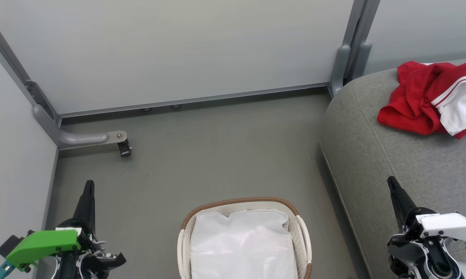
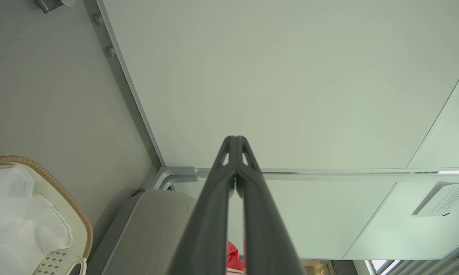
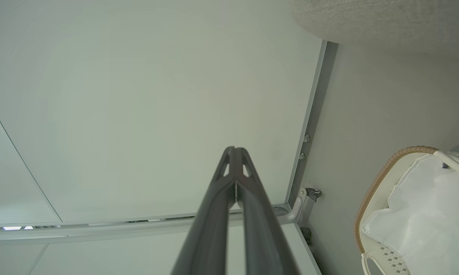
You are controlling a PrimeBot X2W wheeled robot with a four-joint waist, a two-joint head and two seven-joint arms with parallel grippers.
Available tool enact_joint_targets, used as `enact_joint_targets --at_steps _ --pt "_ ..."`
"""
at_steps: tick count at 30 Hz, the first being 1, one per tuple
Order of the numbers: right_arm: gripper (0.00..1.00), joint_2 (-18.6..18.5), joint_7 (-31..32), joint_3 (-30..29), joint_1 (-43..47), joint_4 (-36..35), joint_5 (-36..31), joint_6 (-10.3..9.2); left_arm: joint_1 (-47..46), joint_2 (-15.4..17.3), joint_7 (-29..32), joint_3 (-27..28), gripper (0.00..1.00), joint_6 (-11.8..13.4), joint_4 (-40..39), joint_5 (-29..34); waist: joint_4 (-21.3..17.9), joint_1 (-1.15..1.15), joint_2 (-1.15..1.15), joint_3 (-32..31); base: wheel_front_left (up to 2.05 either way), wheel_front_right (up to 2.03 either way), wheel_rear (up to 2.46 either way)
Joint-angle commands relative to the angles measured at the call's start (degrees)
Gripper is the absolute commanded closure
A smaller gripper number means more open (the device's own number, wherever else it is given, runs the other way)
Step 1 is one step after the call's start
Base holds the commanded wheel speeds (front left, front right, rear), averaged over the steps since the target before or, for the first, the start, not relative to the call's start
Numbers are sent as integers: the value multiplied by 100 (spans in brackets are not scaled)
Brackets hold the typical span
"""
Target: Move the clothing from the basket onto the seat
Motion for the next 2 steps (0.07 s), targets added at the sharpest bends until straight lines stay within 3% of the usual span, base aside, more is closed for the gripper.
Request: enact_joint_targets --at_steps 1,2 --pt "100 -23 17 -16 -42 -22 15 -2 -67 31 24 13 100 -23 -11 -17 0 0 0 0 0 0 0" --pt "100 -24 17 -16 -42 -22 15 -2 -67 31 24 13 100 -23 -11 -17 0 0 0 0 0 0 0"
